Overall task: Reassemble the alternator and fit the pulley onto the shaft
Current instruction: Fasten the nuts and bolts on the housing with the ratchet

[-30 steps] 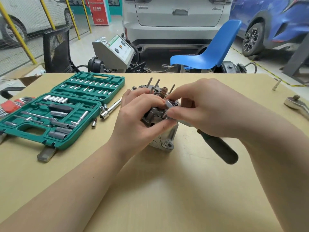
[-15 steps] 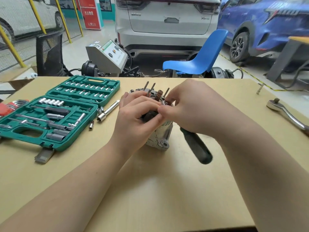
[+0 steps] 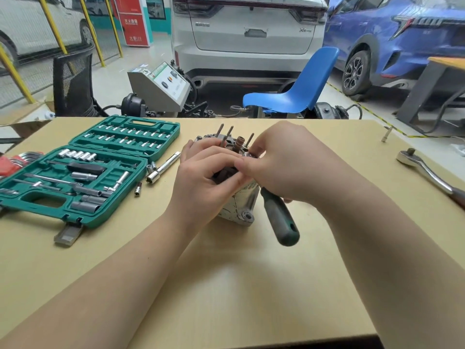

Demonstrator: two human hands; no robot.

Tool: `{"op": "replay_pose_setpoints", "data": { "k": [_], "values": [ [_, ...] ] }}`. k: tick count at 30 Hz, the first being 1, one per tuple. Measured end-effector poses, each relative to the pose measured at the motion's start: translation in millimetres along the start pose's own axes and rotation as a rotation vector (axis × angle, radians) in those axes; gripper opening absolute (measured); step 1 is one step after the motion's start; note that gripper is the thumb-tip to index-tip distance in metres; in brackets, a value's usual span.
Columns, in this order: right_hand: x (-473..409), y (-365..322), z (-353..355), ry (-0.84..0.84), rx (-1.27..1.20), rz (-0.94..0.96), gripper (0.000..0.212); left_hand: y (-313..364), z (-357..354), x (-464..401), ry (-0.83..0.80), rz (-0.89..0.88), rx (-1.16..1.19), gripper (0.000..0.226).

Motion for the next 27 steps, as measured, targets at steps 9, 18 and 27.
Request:
{"op": "replay_pose_setpoints", "data": {
  "k": [9, 18, 27],
  "values": [
    [1.5, 30.0, 13.5, -0.047, -0.134, 0.330, 0.047, 0.3, 0.3, -0.7, 0.001, -0.032, -0.001, 0.017],
    [-1.9, 8.9, 16.1, -0.011, 0.024, 0.515, 0.030, -2.9, 1.1, 0.4, 0.003, -0.088, -0.026, 0.022],
    [-15.8, 1.0, 8.2, 0.006, 0.093, 0.338, 0.026, -2.6, -0.4, 1.7, 0.037, -0.051, -0.005, 0.014]
  ]
}}
Point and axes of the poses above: each hand's wrist, its own x-axis away from the middle knuckle, its own z-axis out of the back of the hand, y = z × x, the point moved 3 cm from there along -x, towards the middle knuckle, and after that the axes turned 15 degrees about y, right-handed, at the moved point
